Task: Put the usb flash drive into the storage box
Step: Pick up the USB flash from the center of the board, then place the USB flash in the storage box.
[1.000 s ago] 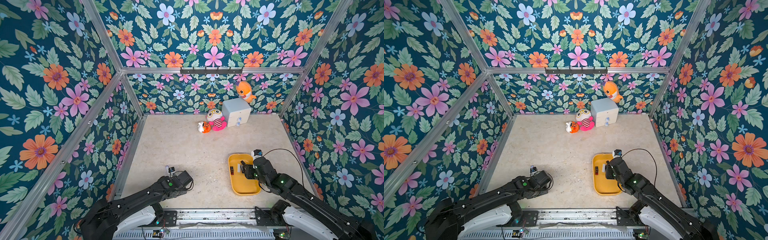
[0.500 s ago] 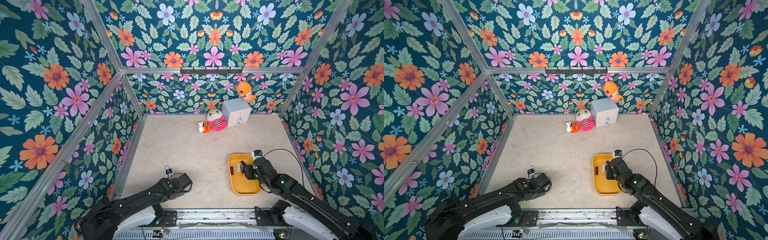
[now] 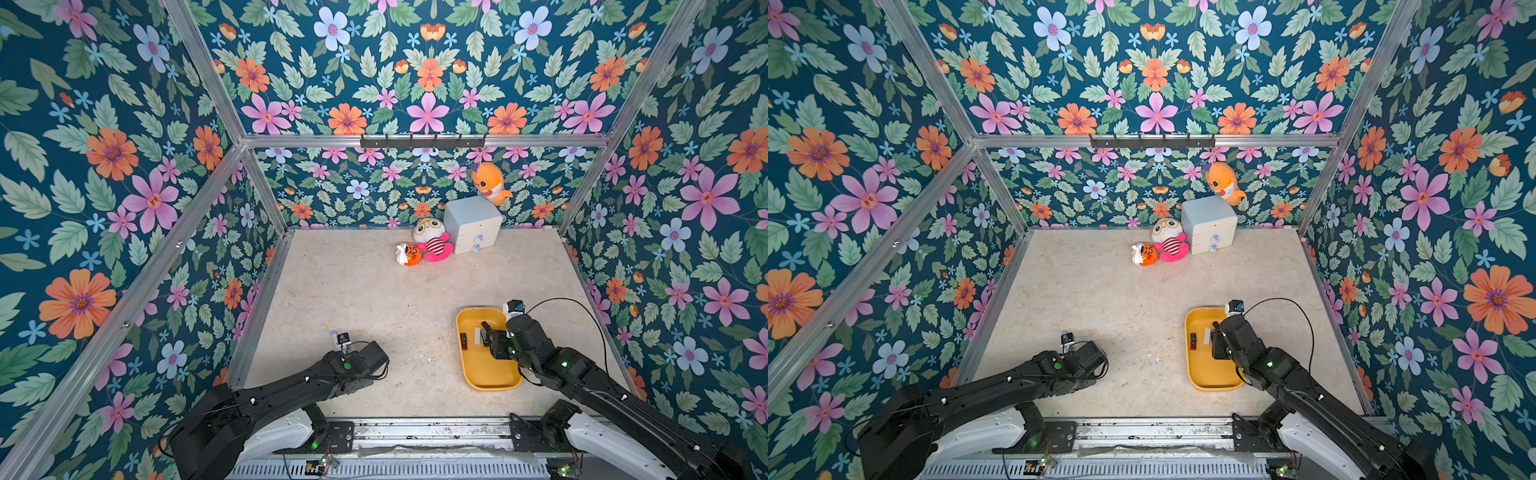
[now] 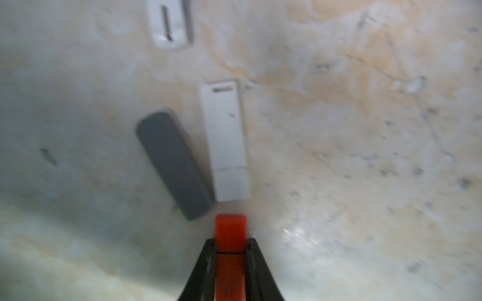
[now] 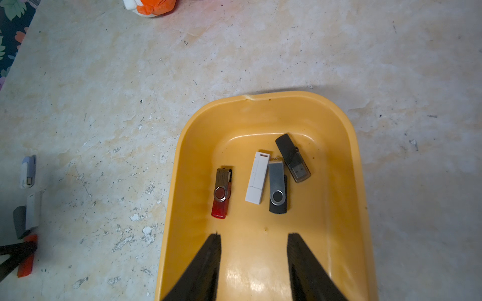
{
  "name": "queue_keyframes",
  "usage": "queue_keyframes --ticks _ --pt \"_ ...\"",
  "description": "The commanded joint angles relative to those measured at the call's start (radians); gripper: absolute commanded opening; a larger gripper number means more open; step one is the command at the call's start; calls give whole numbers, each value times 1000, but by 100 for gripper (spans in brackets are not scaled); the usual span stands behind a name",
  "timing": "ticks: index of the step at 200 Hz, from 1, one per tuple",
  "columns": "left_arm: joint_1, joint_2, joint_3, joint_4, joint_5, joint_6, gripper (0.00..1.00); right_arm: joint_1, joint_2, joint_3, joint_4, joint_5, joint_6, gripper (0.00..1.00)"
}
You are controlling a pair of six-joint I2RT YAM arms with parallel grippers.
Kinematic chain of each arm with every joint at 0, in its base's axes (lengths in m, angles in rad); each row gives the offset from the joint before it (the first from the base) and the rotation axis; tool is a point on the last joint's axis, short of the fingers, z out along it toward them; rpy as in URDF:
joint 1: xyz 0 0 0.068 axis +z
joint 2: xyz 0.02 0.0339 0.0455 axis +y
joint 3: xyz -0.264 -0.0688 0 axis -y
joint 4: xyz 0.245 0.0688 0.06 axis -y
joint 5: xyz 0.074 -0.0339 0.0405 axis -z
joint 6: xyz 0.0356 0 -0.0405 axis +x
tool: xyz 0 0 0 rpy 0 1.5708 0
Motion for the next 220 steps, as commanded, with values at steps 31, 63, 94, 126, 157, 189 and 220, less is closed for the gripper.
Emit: queue_keyframes --ticks 31,63,94,126,157,189,220 --pt "-37 91 240 112 74 114 19 1 -68 -12 -11 54 9 46" --pt "-131 305 490 211 104 143 18 -1 -230 -36 -31 200 71 46" --pt "-235 598 827 244 123 191 17 -7 -364 -43 -73 393 114 46" --pt "-301 855 1077 302 227 188 17 -93 -370 -28 -146 553 170 46" --pt "-322 989 1143 345 258 139 17 -297 -352 -74 -64 372 162 46" --pt "-338 1047 1149 384 283 103 17 -460 -297 -124 9 186 157 46" --pt "-343 1072 1153 364 274 90 29 -468 -258 -155 62 135 141 46"
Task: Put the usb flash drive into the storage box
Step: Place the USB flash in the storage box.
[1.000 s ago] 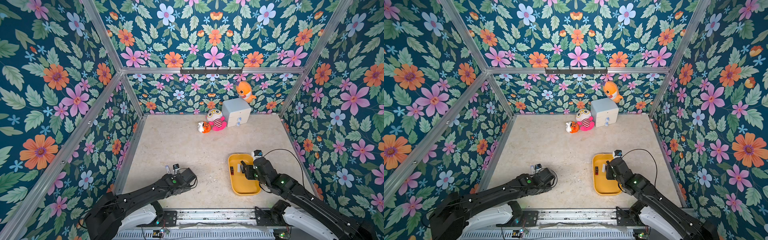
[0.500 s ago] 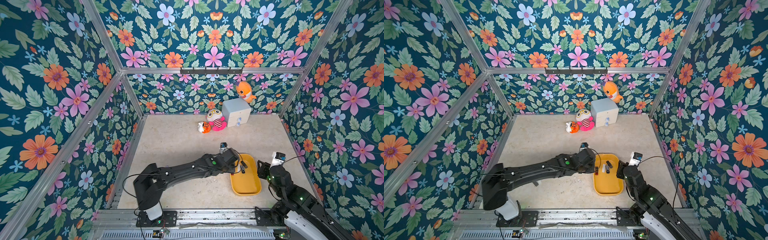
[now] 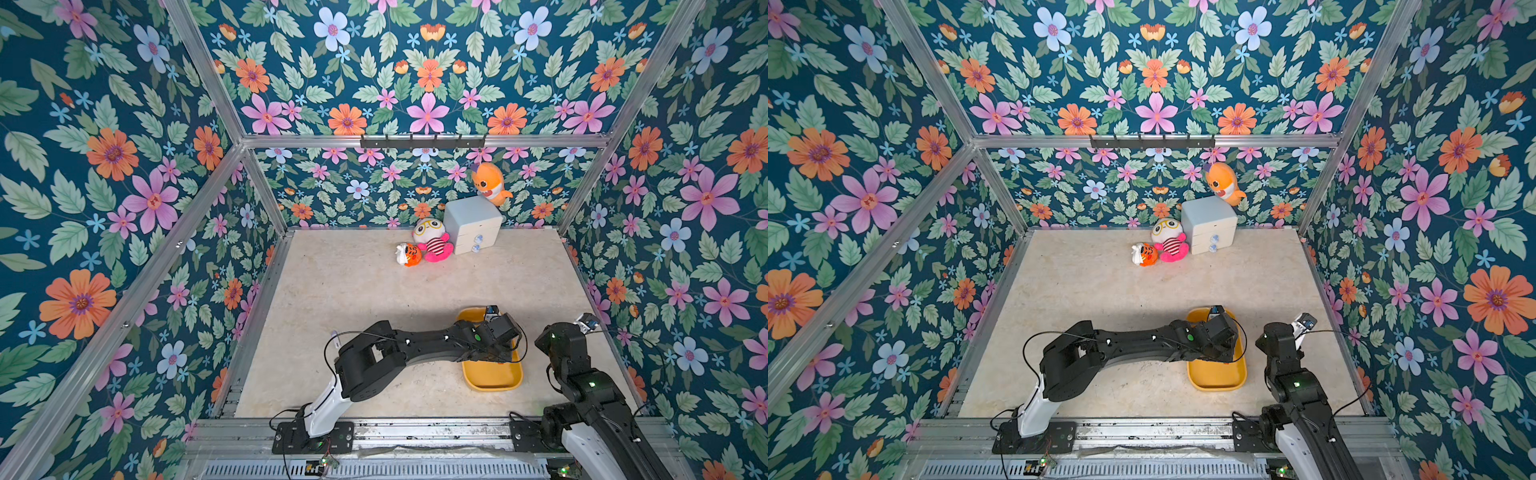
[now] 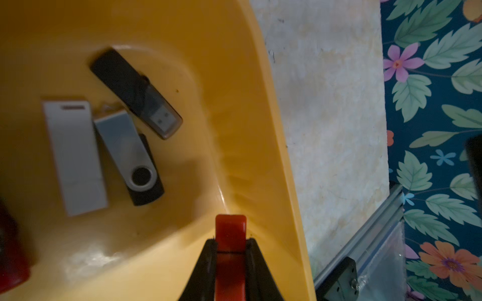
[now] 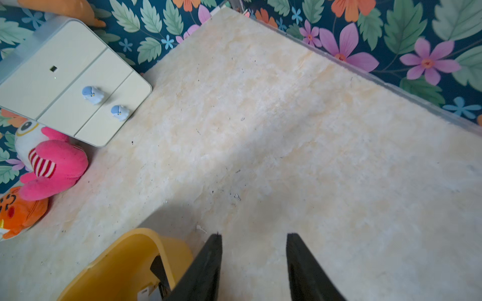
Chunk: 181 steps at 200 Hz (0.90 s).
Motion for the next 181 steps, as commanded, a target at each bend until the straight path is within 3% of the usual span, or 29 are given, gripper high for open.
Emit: queue_keyframes --ticks 1,21,66,85,100,123,148,181 --pt "-1 6 4 -2 -6 -19 30 -6 20 -15 75 -93 -16 46" --pt "0 0 -3 -13 -19 -20 44 -6 31 -21 87 -113 -18 47" --pt "5 -59 18 -78 -62 27 55 -7 71 11 121 -184 -48 47" --pt "32 -166 -27 -126 -106 60 56 -6 124 65 128 -261 -66 47" --pt "83 -310 -143 -140 -137 74 56 -5 180 123 125 -351 -72 45" --pt "217 -592 -384 -162 -166 91 57 63 290 227 124 -426 -61 42" --pt "433 -888 -580 -277 -182 145 58 337 461 401 90 -250 -103 44" --pt "754 -1129 -688 -452 -148 306 61 607 782 643 80 -202 -87 46"
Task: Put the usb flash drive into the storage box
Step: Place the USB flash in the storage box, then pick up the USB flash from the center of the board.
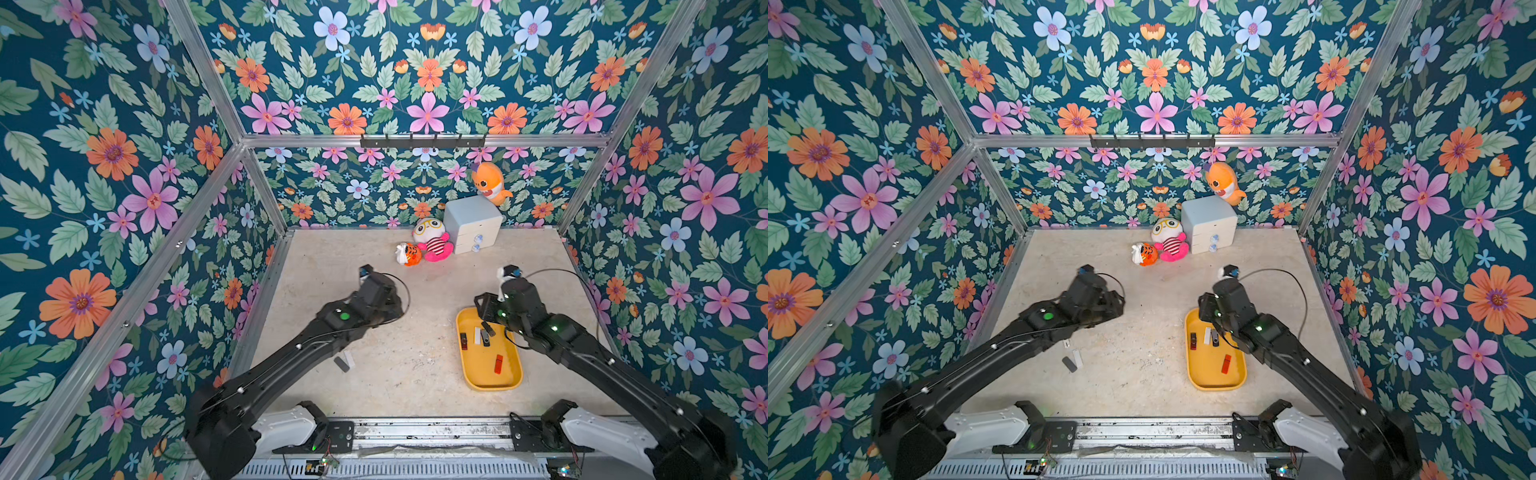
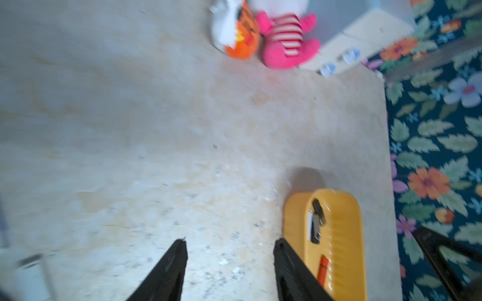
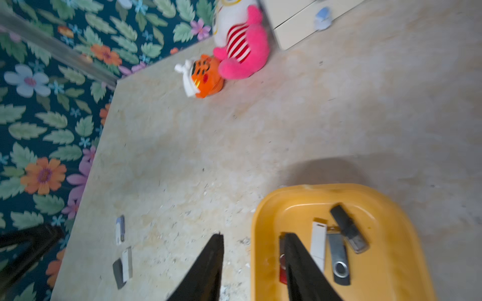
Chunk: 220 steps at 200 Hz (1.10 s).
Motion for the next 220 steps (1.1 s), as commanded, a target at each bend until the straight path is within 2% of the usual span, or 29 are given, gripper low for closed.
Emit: queue_keyframes --ticks 1,42,77,155,220 --pt "161 -106 -39 -180 14 151 61 158 178 140 -18 80 -8 46" --pt "450 -174 -37 -263 65 339 62 383 579 407 -34 76 -5 51" --pt "608 -146 -32 -251 145 432 62 489 763 547 -55 68 -24 56" --pt "632 -150 -114 -108 130 425 62 585 907 639 -60 6 -83 57" --pt "639 -165 -133 -91 125 424 62 606 1064 844 -118 -14 -110 57"
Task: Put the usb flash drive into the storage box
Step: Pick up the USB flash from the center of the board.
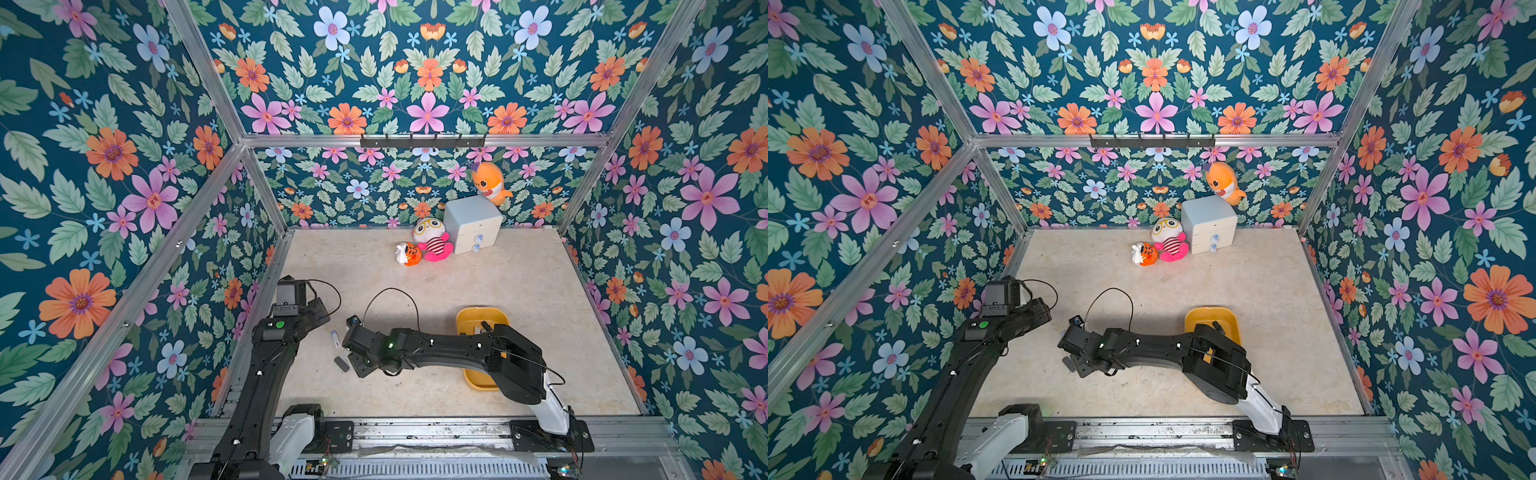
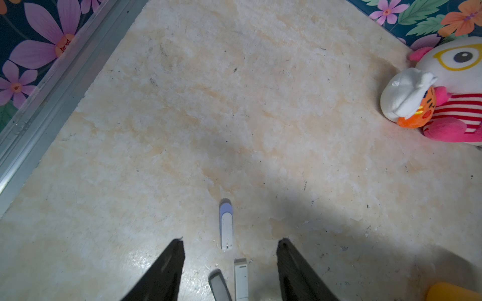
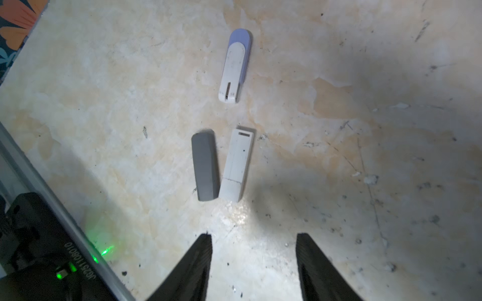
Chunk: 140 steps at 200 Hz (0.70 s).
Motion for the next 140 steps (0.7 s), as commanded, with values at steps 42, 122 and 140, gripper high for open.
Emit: queue_keyframes --ticks 42,122,140 --pt "1 3 -7 24 3 9 63 2 160 214 -93 2 -8 51" --pt "0 2 -11 30 8 8 63 3 259 326 -204 34 -11 42" --pt "2 3 -12 30 10 8 63 6 254 322 -223 53 -18 40"
